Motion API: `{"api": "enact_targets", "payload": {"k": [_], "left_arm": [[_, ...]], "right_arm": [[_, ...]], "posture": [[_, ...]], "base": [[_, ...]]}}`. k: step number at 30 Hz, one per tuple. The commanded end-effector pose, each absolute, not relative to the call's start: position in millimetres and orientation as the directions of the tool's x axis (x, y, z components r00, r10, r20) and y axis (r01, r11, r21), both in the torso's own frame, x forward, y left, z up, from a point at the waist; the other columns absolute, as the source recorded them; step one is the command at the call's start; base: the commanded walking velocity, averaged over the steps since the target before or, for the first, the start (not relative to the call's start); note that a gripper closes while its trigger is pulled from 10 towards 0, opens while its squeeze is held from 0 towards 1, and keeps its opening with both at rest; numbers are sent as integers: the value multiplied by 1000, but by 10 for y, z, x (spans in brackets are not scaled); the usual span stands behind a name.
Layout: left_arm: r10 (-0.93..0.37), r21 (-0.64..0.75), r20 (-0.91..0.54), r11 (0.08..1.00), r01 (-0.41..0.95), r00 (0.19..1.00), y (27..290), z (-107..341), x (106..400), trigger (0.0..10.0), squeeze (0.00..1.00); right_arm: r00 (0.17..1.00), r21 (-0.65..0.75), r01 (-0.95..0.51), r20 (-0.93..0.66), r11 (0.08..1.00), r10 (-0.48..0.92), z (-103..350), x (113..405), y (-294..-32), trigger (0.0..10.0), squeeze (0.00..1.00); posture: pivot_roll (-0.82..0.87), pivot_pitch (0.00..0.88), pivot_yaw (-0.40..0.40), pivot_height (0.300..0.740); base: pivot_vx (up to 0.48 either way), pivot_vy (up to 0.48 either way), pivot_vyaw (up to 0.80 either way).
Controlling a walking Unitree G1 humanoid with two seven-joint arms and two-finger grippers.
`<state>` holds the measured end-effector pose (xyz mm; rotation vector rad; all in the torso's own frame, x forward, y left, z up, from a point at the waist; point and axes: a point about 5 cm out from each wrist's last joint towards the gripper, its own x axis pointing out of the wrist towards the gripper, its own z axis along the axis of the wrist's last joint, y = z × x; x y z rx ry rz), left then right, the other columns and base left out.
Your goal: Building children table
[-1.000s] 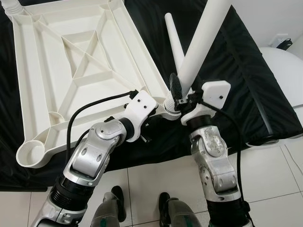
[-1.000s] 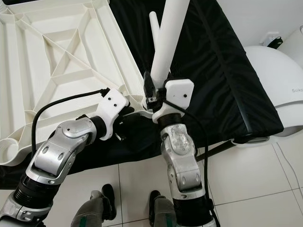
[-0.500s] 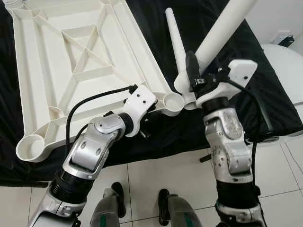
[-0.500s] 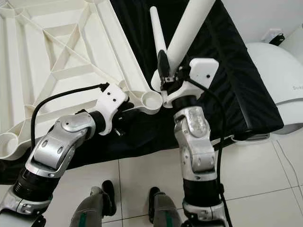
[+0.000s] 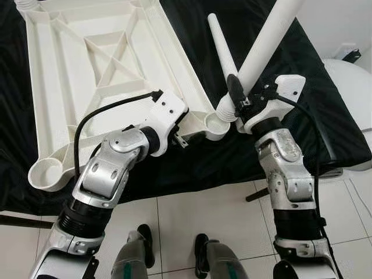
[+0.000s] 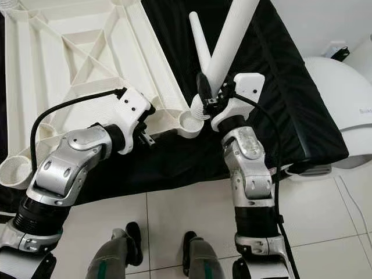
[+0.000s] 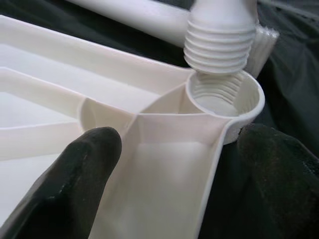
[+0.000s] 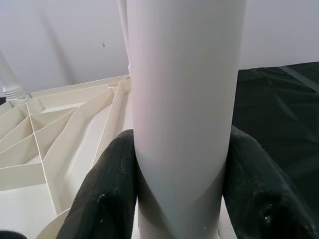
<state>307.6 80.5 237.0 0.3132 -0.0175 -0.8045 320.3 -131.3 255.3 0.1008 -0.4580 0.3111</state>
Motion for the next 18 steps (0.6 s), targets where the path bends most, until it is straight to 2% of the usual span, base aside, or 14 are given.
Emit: {"api": "enact_targets", "payload": {"k": [1, 14, 15, 16, 18], "left_arm": [[-742, 266, -79, 628, 731, 666, 780, 2419, 3072, 10000, 1000], [-797, 150, 91, 603, 783, 597, 759, 2732, 3176, 10000, 1000], [-803, 147, 109, 595, 790, 585, 758, 2773, 3188, 10000, 0], [-803, 147, 109, 595, 790, 585, 758, 2773, 3188, 10000, 0], [-824, 128, 148, 565, 815, 547, 765, 2900, 3231, 10000, 0]], "right_arm": [[881, 35, -318, 381, 948, 281, 2408, 3257, -1361, 10000, 0], [859, -3, -386, 363, 923, 360, 2503, 3460, -1510, 10000, 0], [854, -6, -402, 359, 916, 377, 2512, 3481, -1520, 10000, 0], [854, -6, -402, 359, 916, 377, 2512, 3481, -1520, 10000, 0], [815, -50, -484, 338, 874, 471, 2536, 3538, -1528, 10000, 0]], "posture": [[-20, 221, -41, 740], [-11, 193, -43, 740], [-7, 190, -43, 740], [-7, 190, -43, 740], [-2, 184, -41, 740]], "base": [[0, 0, 0], [0, 0, 0], [0, 0, 0], [0, 0, 0], [0, 0, 0]]}}
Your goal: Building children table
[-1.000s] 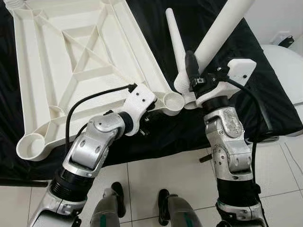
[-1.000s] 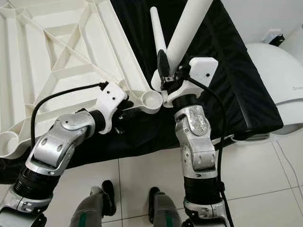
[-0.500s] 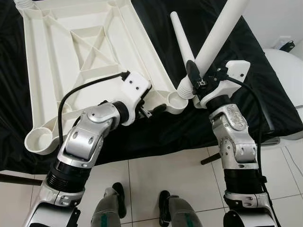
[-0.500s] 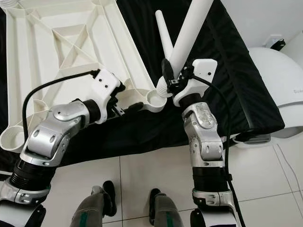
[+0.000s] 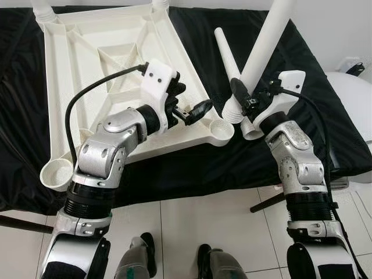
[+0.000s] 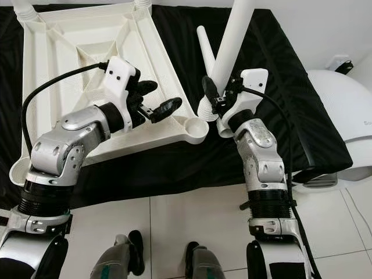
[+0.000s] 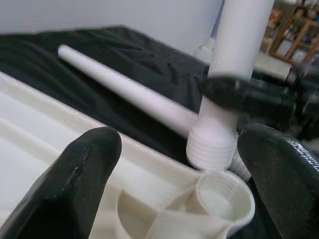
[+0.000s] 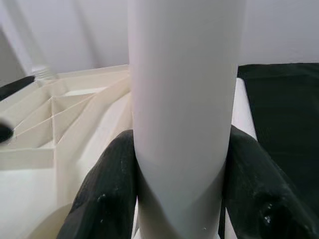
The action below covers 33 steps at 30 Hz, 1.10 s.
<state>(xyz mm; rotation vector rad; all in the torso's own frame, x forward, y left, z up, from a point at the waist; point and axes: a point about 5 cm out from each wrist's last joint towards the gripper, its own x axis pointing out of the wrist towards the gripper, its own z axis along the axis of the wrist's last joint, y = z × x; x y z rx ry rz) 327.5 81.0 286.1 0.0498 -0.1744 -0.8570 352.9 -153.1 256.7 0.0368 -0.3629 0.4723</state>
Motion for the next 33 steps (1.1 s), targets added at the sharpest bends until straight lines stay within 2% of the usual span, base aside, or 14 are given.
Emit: {"api": "enact_targets", "payload": {"k": [1, 11, 13, 16, 18, 21, 25, 31, 33], "left_arm": [[-829, 125, 157, 555, 822, 536, 769, 2948, 3264, 10000, 0], [-849, 132, 187, 521, 844, 495, 761, 3084, 3373, 10000, 0], [-871, 121, 198, 477, 871, 450, 724, 3132, 3385, 10000, 0], [-887, 109, 210, 440, 892, 412, 685, 3148, 3356, 10000, 0], [-905, 88, 238, 381, 921, 352, 621, 3189, 3291, 10000, 0], [-910, 86, 249, 362, 928, 332, 604, 3204, 3269, 10000, 0], [-915, 84, 270, 334, 939, 301, 579, 3228, 3257, 10000, 0], [-916, 70, 280, 319, 945, 289, 599, 3245, 3274, 10000, 0], [-922, 47, 290, 280, 959, 255, 599, 3257, 3248, 10000, 0]], "right_arm": [[783, -74, -538, 324, 840, 531, 2551, 3557, -1520, 10000, 0], [680, -118, -674, 288, 729, 675, 2602, 3611, -1503, 10000, 0], [615, -147, -731, 278, 666, 738, 2625, 3620, -1485, 10000, 0], [587, -148, -758, 268, 635, 764, 2614, 3620, -1473, 10000, 0], [556, -143, -786, 261, 601, 789, 2589, 3627, -1457, 10000, 0], [550, -141, -792, 259, 594, 794, 2578, 3633, -1451, 10000, 0], [545, -145, -794, 261, 591, 797, 2564, 3675, -1449, 10000, 0], [538, -144, -799, 261, 584, 801, 2549, 3705, -1462, 10000, 0], [524, -142, -811, 257, 568, 812, 2515, 3703, -1470, 10000, 0]], "posture": [[2, 181, -40, 740], [12, 167, -37, 740], [13, 164, -32, 740], [12, 148, -28, 740], [10, 131, -25, 740], [9, 123, -24, 740], [2, 67, -16, 740], [-3, 36, -8, 740], [-3, 27, -4, 740]], "base": [[0, 0, 0], [0, 0, 0], [0, 0, 0], [0, 0, 0], [0, 0, 0], [0, 0, 0], [0, 0, 0], [0, 0, 0], [0, 0, 0]]}}
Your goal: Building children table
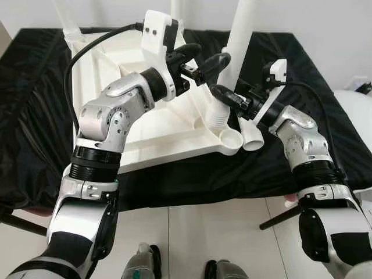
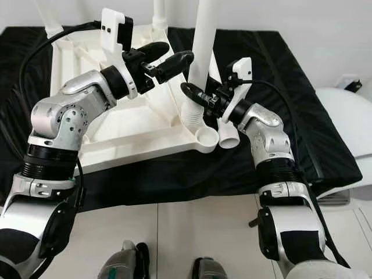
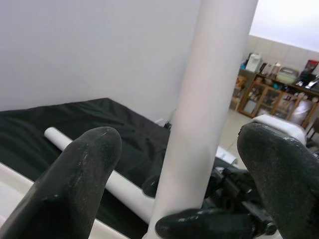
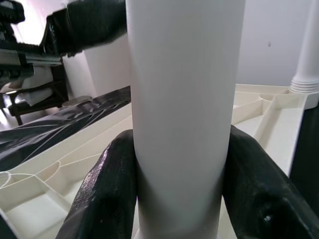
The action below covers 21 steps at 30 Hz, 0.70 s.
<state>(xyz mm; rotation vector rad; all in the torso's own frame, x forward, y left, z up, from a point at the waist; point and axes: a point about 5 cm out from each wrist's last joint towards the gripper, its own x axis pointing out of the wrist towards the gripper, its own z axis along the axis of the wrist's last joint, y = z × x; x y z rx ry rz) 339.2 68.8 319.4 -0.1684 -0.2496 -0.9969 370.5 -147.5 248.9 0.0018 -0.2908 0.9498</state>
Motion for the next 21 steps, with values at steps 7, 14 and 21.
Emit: {"api": "enact_targets", "payload": {"k": [7, 14, 21], "left_arm": [[-944, 45, 262, 218, 975, 199, 543, 3204, 3180, 10000, 0], [-960, 44, 237, 162, 986, 147, 470, 3162, 3125, 10000, 0], [-967, 65, 217, 152, 986, 135, 434, 3187, 3140, 10000, 0]], "right_arm": [[475, -133, -848, 242, 514, 846, 2460, 3669, -1451, 10000, 0], [392, -158, -891, 203, 425, 897, 2423, 3611, -1412, 10000, 0], [319, -147, -928, 154, 341, 935, 2391, 3569, -1375, 10000, 0]], "posture": [[-2, 25, 0, 740], [-4, 24, -4, 740], [-11, 26, -5, 740]], "base": [[0, 0, 0], [0, 0, 0], [0, 0, 0]]}}
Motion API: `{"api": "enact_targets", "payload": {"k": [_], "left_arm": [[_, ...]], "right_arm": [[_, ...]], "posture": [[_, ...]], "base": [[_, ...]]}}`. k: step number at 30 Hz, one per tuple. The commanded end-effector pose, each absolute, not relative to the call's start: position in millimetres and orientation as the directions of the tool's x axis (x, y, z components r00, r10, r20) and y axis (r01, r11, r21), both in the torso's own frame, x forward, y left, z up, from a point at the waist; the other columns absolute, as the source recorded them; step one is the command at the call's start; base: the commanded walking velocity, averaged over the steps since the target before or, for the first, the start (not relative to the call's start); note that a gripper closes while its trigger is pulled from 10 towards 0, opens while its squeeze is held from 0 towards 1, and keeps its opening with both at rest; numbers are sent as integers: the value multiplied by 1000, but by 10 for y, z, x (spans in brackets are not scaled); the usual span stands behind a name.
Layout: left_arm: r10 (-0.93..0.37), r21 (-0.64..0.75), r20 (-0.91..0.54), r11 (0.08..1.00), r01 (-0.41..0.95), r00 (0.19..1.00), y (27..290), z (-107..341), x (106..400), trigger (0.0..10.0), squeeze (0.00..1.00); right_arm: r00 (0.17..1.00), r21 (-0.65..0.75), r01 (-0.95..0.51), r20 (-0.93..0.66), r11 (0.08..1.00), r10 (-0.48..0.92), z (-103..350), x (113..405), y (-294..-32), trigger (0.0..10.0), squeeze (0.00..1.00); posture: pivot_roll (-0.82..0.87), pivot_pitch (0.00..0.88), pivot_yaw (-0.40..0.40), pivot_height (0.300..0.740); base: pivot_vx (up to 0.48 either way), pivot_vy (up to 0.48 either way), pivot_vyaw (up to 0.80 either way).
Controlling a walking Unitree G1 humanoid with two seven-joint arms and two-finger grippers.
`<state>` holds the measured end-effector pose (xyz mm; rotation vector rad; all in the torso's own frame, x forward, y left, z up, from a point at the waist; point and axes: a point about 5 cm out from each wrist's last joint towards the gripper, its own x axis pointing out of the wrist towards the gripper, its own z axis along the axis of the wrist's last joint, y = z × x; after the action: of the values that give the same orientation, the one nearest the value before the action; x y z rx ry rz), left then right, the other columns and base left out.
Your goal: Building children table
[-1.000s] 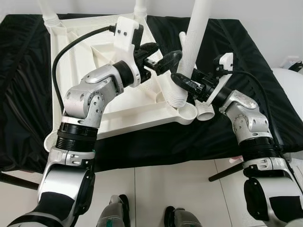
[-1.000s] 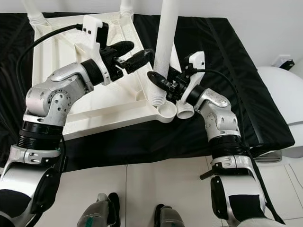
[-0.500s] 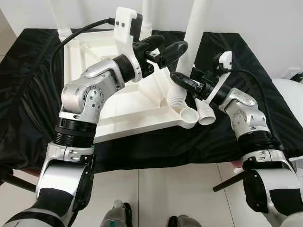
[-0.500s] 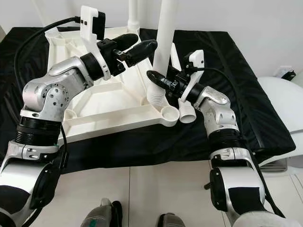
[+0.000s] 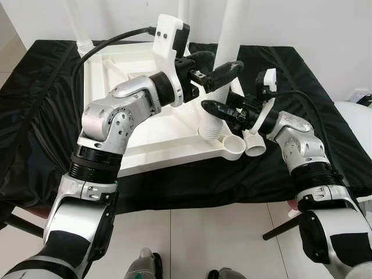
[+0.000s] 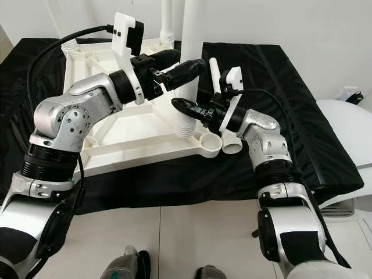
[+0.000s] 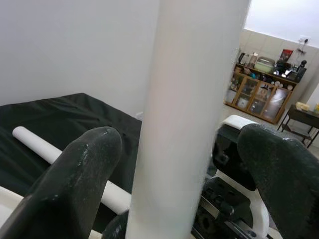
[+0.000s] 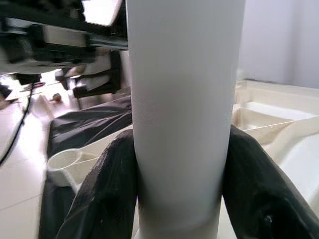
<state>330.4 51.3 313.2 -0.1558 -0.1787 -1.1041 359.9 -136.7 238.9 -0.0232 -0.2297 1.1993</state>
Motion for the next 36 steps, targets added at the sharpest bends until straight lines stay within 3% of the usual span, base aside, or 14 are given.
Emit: {"api": "enact_targets", "payload": {"k": [1, 10, 21, 22, 23, 36], "left_arm": [[-969, 75, 211, 151, 986, 132, 431, 3205, 3148, 10000, 0], [-983, 96, 155, 110, 989, 95, 410, 3237, 3121, 10000, 0], [-992, 112, 107, 83, 990, 71, 442, 3310, 3133, 10000, 0], [-993, 110, 102, 75, 991, 64, 441, 3312, 3131, 8078, 0], [-993, 100, 101, 73, 992, 63, 442, 3318, 3135, 196, 0], [-991, 64, 125, 60, 996, 51, 460, 3393, 3125, 0, 0]], "right_arm": [[296, -142, -939, 133, 314, 946, 2374, 3553, -1371, 10000, 0], [228, -152, -961, 45, 232, 973, 2350, 3510, -1414, 10000, 0], [220, -174, -960, 3, 217, 976, 2394, 3519, -1469, 10000, 0], [221, -178, -960, 2, 218, 975, 2406, 3524, -1467, 10000, 0], [222, -184, -958, 1, 219, 975, 2419, 3527, -1466, 10000, 0], [237, -205, -950, 13, 235, 971, 2479, 3535, -1480, 10000, 0]], "posture": [[-13, 28, -7, 740], [-19, 42, -8, 740], [-17, 60, -2, 740], [-17, 64, 0, 740], [-17, 68, 2, 740], [-12, 82, 9, 740]], "base": [[0, 0, 0], [0, 0, 0], [0, 0, 0], [0, 0, 0], [0, 0, 0], [0, 0, 0]]}}
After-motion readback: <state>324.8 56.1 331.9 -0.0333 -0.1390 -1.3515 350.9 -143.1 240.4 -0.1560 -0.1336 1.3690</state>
